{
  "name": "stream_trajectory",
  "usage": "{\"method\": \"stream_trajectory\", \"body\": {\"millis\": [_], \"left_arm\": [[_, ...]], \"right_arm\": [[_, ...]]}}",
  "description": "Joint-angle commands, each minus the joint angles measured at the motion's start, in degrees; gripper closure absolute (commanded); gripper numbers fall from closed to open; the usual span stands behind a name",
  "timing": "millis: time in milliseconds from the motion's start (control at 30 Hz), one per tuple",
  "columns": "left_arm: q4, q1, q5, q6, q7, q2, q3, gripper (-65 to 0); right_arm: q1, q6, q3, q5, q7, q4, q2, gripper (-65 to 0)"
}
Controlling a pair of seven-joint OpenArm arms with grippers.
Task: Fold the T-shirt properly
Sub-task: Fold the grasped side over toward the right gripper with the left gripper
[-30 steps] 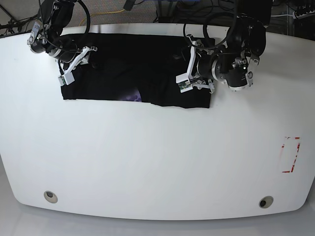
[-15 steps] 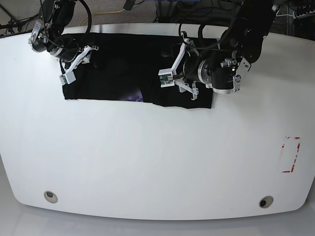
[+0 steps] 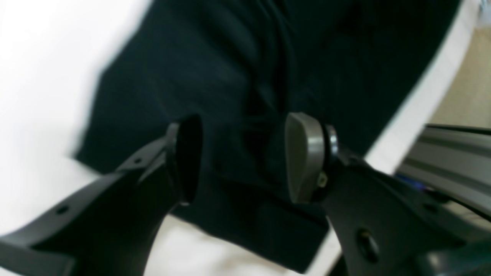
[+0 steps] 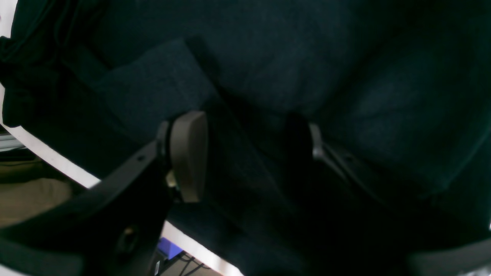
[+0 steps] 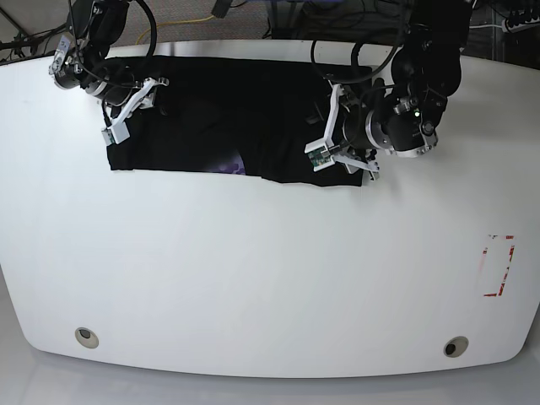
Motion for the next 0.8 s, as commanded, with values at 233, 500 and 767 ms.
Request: {"method": "stream_trajectory", "body": {"millis": [233, 500, 767], "left_arm": [[-3.6, 1.1, -0.4, -0.1, -1.8, 0.1, 0.1, -30.8], [-3.7, 2.1, -0.5, -0.1, -3.7, 0.2, 0.2, -2.8], [-0.4, 2.2, -0.7, -0.1, -3.7, 1.0, 4.3, -2.5]], "right_arm": [[-0.3, -0.1, 0.3, -0.8, -1.1, 0.6, 0.3, -31.4], [-0.3, -0.1, 0.4, -0.9, -1.1, 0.6, -1.6, -31.4], [-0.3, -0.1, 0.3, -1.1, -1.1, 0.6, -1.7, -31.4]]}}
